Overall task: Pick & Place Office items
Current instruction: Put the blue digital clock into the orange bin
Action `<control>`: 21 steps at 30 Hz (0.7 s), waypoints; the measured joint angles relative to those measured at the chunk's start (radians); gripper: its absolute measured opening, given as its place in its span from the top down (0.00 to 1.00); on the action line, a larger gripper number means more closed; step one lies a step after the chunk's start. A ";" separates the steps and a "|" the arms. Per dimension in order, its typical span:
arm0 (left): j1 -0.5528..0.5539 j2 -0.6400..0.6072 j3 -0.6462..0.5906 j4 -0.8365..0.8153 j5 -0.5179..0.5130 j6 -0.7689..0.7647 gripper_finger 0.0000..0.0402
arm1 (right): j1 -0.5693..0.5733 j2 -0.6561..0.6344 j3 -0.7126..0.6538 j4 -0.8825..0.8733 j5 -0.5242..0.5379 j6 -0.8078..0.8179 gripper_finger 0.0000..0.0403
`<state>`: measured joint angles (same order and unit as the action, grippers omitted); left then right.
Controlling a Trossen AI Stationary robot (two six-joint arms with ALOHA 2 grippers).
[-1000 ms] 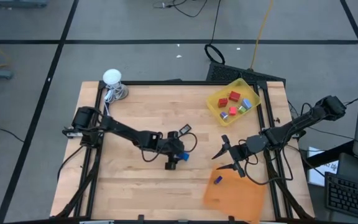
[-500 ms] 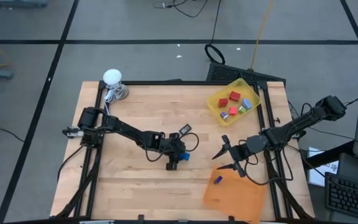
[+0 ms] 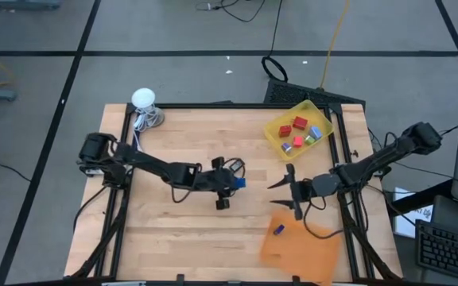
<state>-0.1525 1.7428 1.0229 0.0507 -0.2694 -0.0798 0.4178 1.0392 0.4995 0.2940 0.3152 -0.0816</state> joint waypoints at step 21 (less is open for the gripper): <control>0.001 -0.042 0.001 0.237 0.324 -0.295 0.62 | -0.019 0.404 0.000 0.665 0.121 -0.662 0.38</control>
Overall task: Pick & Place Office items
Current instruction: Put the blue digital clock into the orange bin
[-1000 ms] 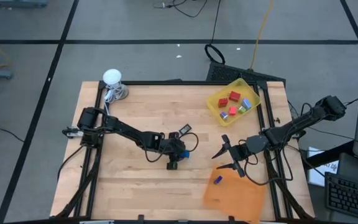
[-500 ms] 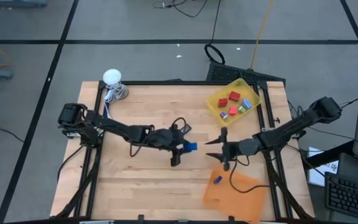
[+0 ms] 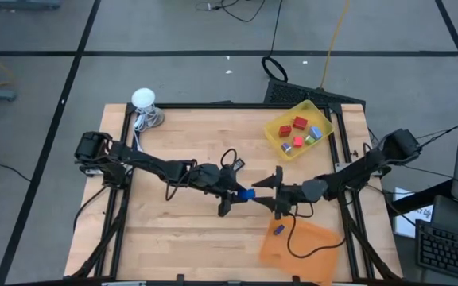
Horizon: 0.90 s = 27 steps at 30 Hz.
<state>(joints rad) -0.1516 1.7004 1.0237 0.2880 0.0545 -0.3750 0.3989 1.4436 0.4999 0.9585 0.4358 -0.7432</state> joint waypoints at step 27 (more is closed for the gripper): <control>0.005 -0.001 0.000 0.001 0.009 -0.026 0.54 | -0.028 0.033 0.000 0.051 -0.117 0.121 0.87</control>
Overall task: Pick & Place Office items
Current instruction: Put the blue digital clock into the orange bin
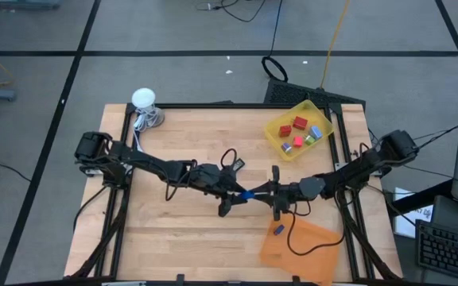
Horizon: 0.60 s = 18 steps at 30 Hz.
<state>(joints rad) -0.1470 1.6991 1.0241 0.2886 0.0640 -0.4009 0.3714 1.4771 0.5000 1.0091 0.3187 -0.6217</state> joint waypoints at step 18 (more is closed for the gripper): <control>0.082 -0.114 0.001 -0.051 -0.046 0.163 0.53 | 0.045 -0.483 0.000 -0.670 -0.414 0.603 0.87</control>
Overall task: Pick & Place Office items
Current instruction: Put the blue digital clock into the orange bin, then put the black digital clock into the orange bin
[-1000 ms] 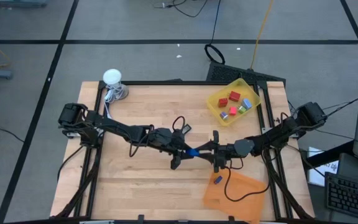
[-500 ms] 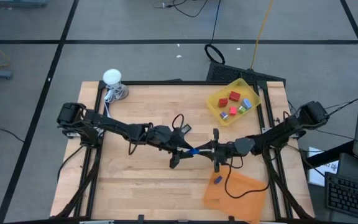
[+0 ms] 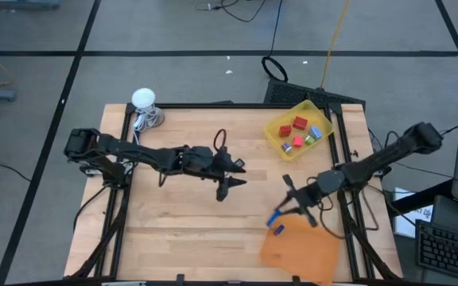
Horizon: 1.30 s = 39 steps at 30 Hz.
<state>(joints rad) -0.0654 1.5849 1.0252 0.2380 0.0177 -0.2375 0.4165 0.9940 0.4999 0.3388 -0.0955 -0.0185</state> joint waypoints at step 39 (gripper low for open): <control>-0.001 0.075 -0.001 -0.050 -0.124 -0.058 0.53 | 0.181 0.121 -0.001 -0.207 0.047 0.289 0.61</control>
<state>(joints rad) -0.0666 1.6604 1.0245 0.1875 -0.1059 -0.2958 0.5976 1.1152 0.4992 0.1320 -0.0486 0.2705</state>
